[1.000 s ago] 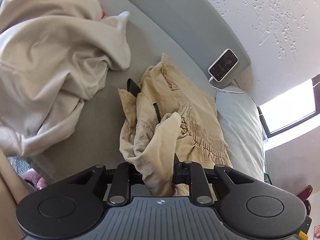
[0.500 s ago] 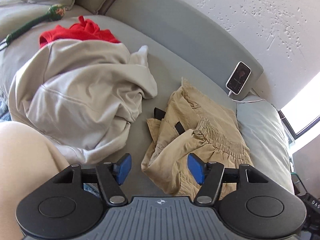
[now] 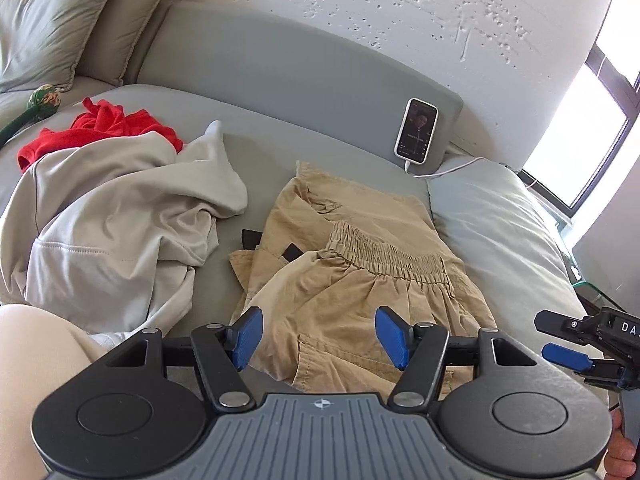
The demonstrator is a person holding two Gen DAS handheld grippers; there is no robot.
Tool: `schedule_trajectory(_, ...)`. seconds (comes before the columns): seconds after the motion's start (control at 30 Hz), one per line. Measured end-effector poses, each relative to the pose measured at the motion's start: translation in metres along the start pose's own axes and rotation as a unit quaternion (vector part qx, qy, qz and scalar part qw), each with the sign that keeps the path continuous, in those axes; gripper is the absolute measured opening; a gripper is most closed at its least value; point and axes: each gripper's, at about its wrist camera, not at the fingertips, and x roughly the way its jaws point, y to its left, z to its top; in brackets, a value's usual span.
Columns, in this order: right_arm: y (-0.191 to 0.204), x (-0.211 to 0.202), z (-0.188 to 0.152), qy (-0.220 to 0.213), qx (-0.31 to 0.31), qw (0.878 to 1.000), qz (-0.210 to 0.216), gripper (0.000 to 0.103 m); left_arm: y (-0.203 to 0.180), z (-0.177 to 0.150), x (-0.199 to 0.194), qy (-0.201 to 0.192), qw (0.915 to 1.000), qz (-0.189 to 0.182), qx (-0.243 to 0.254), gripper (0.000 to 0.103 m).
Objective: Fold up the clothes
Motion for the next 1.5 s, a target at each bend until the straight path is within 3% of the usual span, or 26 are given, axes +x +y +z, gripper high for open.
schedule_trajectory(0.27, 0.002, 0.009, -0.001, 0.003, -0.007, 1.0, -0.001, 0.07, -0.004, -0.001, 0.01, 0.009, 0.9998, 0.008, 0.014, 0.061)
schedule_trajectory(0.47, 0.006, 0.014, 0.002, -0.006, -0.017, 1.0, 0.001, 0.07, -0.008, 0.008, 0.013, -0.01, 0.9995, 0.009, 0.029, 0.061)
schedule_trajectory(0.57, 0.014, 0.019, 0.006, -0.016, -0.043, 0.999, 0.006, 0.07, -0.014, 0.013, 0.021, -0.026, 0.9983, 0.016, 0.05, 0.055)
schedule_trajectory(0.63, 0.024, 0.028, 0.01, -0.018, -0.068, 0.997, 0.012, 0.068, -0.019, 0.015, 0.032, -0.033, 0.9968, 0.028, 0.068, 0.029)
schedule_trajectory(0.67, 0.029, 0.034, 0.011, -0.018, -0.083, 0.996, 0.017, 0.055, -0.019, 0.016, 0.04, -0.03, 0.9963, 0.034, 0.073, 0.027)
schedule_trajectory(0.73, 0.043, 0.048, 0.013, -0.013, -0.118, 0.992, 0.033, 0.027, -0.019, 0.016, 0.054, -0.023, 0.9951, 0.047, 0.084, 0.012)
schedule_trajectory(0.77, 0.05, 0.056, 0.013, -0.009, -0.137, 0.99, 0.042, 0.024, -0.014, 0.016, 0.064, -0.01, 0.9958, 0.054, 0.074, 0.011)
schedule_trajectory(0.83, 0.062, 0.076, 0.013, -0.001, -0.173, 0.984, 0.051, 0.024, -0.003, 0.016, 0.084, 0.015, 0.9963, 0.068, 0.051, 0.011)
schedule_trajectory(0.93, 0.067, 0.119, 0.01, 0.025, -0.215, 0.976, -0.003, 0.024, 0.006, 0.012, 0.102, 0.03, 0.9963, 0.07, 0.042, 0.016)
schedule_trajectory(0.97, 0.062, 0.134, 0.009, 0.045, -0.21, 0.977, -0.018, 0.026, 0.003, 0.013, 0.102, 0.03, 0.9953, 0.073, 0.056, 0.016)
schedule_trajectory(1.03, 0.048, 0.144, 0.01, 0.059, -0.167, 0.984, -0.009, 0.026, 0.005, 0.015, 0.099, 0.031, 0.9955, 0.069, 0.056, 0.016)
schedule_trajectory(1.17, 0.044, 0.123, 0.019, 0.058, -0.137, 0.989, 0.006, 0.031, 0.012, 0.023, 0.078, 0.019, 0.9977, 0.057, 0.032, 0.022)
schedule_trajectory(1.3, 0.035, 0.09, 0.028, 0.044, -0.092, 0.994, 0.03, 0.031, 0.011, 0.03, 0.043, -0.014, 0.9978, 0.058, 0.029, 0.039)
schedule_trajectory(1.5, 0.038, 0.06, 0.032, 0.03, -0.115, 0.993, 0.03, 0.031, -0.002, 0.029, 0.018, -0.03, 0.9979, 0.033, 0.047, 0.046)
